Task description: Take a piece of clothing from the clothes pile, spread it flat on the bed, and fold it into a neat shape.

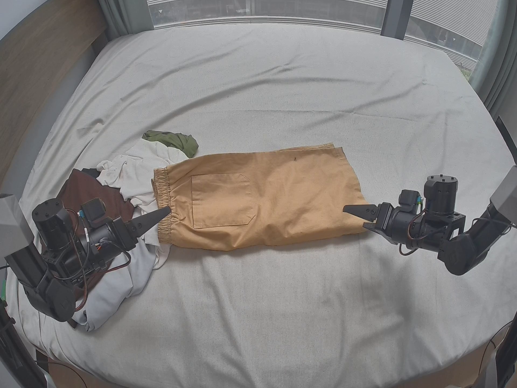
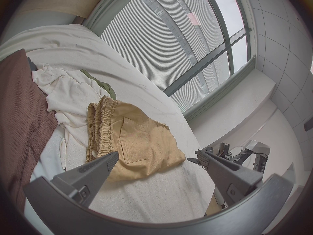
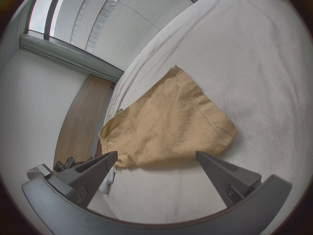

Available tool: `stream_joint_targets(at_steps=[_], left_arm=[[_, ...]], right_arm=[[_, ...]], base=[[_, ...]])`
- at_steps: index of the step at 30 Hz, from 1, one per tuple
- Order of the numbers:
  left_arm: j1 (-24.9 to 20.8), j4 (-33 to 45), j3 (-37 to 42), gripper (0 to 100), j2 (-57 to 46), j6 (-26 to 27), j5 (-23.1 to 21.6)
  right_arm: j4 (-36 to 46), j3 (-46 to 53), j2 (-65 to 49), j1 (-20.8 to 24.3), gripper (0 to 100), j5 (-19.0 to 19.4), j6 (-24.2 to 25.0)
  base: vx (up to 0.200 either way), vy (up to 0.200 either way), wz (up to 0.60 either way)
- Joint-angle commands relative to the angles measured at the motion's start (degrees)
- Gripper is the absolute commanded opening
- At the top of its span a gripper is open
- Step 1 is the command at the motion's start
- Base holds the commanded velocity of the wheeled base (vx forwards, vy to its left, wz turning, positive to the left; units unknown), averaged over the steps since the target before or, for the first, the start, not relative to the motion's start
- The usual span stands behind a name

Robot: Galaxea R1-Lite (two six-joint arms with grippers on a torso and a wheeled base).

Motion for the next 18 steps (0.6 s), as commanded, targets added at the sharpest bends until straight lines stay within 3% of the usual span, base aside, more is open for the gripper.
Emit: stream_joint_targets(at_steps=[1,18], left_arm=[[0.16,-0.06,-0.07,100,0.13,-0.03,-0.01],[0.34,-0.06,-0.16,100,0.31,-0.03,0.08]], right_arm=[[-0.31,-0.72,3.89,0.24,100,-0.01,-0.02],[-7.17,-2.92,11.62,1.03,100,-0.27,0.16]], base=[[0.000,0.000,0.00],[0.000,0.000,0.00]])
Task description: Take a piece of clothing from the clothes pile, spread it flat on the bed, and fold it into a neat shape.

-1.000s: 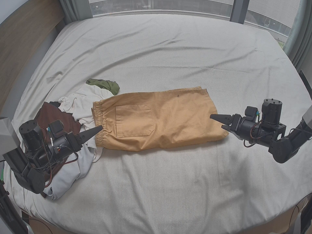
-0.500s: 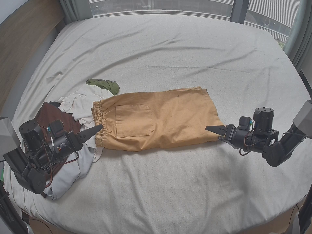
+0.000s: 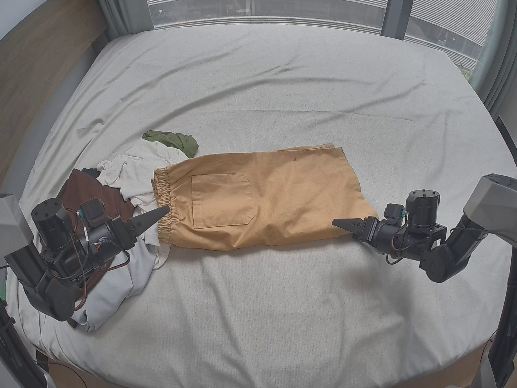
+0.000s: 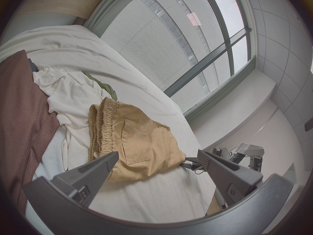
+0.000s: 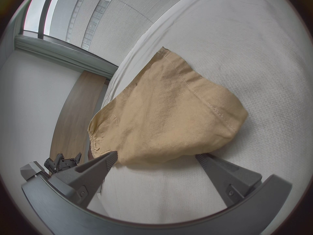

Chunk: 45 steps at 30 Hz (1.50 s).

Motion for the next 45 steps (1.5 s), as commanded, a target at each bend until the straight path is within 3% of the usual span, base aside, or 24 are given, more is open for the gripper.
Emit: stream_joint_targets(at_steps=[1,10,21,32,33,45], left_arm=[[0.03,0.01,-0.09,100,0.24,-0.03,-0.05],[0.12,-0.07,-0.18,100,0.76,0.15,0.03],[0.21,-0.07,-0.44,100,0.76,0.15,0.03],[0.30,-0.07,-0.70,100,0.94,0.15,0.03],[0.39,-0.07,-0.70,100,0.94,0.15,0.03],[0.74,-0.07,-1.23,100,1.73,0.15,0.03]], right_arm=[[-1.76,-0.50,2.77,0.51,100,-0.10,0.03],[-7.38,-2.78,6.82,2.18,100,-2.65,0.30],[-6.86,-10.25,10.42,5.34,100,-5.99,0.30],[-7.47,-12.80,11.65,5.43,100,-9.06,0.21],[-7.47,-12.71,11.65,5.43,0,-9.15,0.21],[-9.23,-10.08,10.59,5.52,0,-10.03,-0.05]], base=[[0.000,0.000,0.00],[0.000,0.000,0.00],[0.000,0.000,0.00],[0.000,0.000,0.00],[0.000,0.000,0.00],[0.000,0.000,0.00]])
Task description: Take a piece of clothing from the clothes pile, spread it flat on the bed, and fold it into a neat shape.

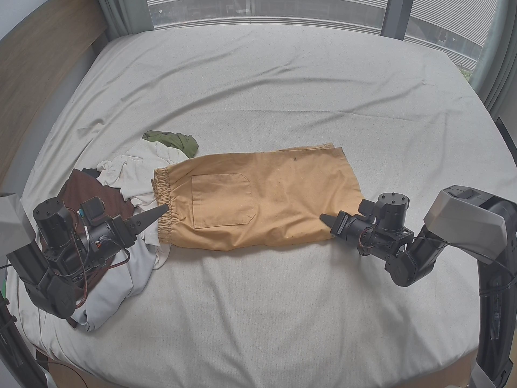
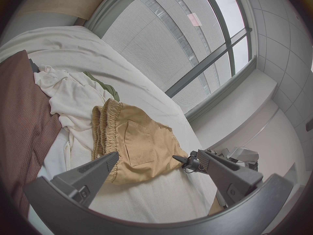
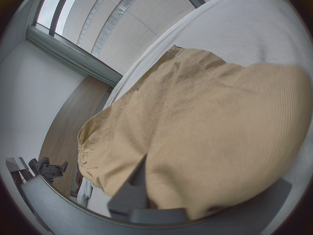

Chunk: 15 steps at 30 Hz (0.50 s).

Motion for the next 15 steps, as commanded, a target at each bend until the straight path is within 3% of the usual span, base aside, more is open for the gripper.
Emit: stream_joint_targets(at_steps=[1,15], left_arm=[[0.02,-0.04,-0.10,100,0.24,-0.02,0.00],[0.11,0.05,-0.27,100,0.42,-0.11,-0.09]], right_arm=[[-0.87,2.12,-1.39,0.29,0,-0.01,-0.21],[-4.30,13.46,-7.10,1.79,0,0.08,-3.29]], base=[[0.000,0.000,0.00],[0.000,0.000,0.00]])
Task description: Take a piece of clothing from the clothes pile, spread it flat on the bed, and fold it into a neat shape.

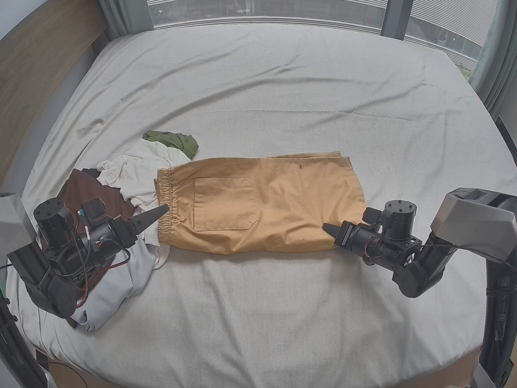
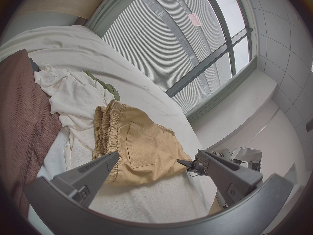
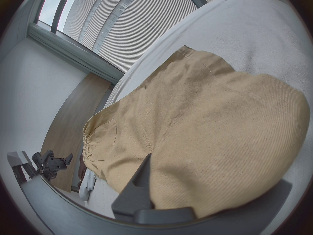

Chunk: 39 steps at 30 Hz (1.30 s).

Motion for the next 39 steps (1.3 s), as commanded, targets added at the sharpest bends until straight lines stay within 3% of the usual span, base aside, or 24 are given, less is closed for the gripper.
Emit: stream_joint_targets(at_steps=[1,9,28,39], left_arm=[[0.00,0.03,-0.05,100,0.14,-0.03,-0.01],[0.52,0.03,-0.14,100,0.14,-0.20,-0.09],[0.17,0.03,0.03,100,1.19,0.06,-0.09],[-0.18,0.03,0.21,100,1.81,0.41,-0.09]], right_arm=[[-0.57,3.23,-2.62,0.49,0,0.05,-1.18],[-0.92,10.79,-5.96,0.41,0,-1.09,-1.62],[-10.41,27.05,-7.27,-4.78,0,-1.35,-6.37],[-14.72,34.34,-6.83,-5.31,0,-1.18,-6.72]], base=[[0.000,0.000,0.00],[0.000,0.000,0.00],[0.000,0.000,0.00],[0.000,0.000,0.00]])
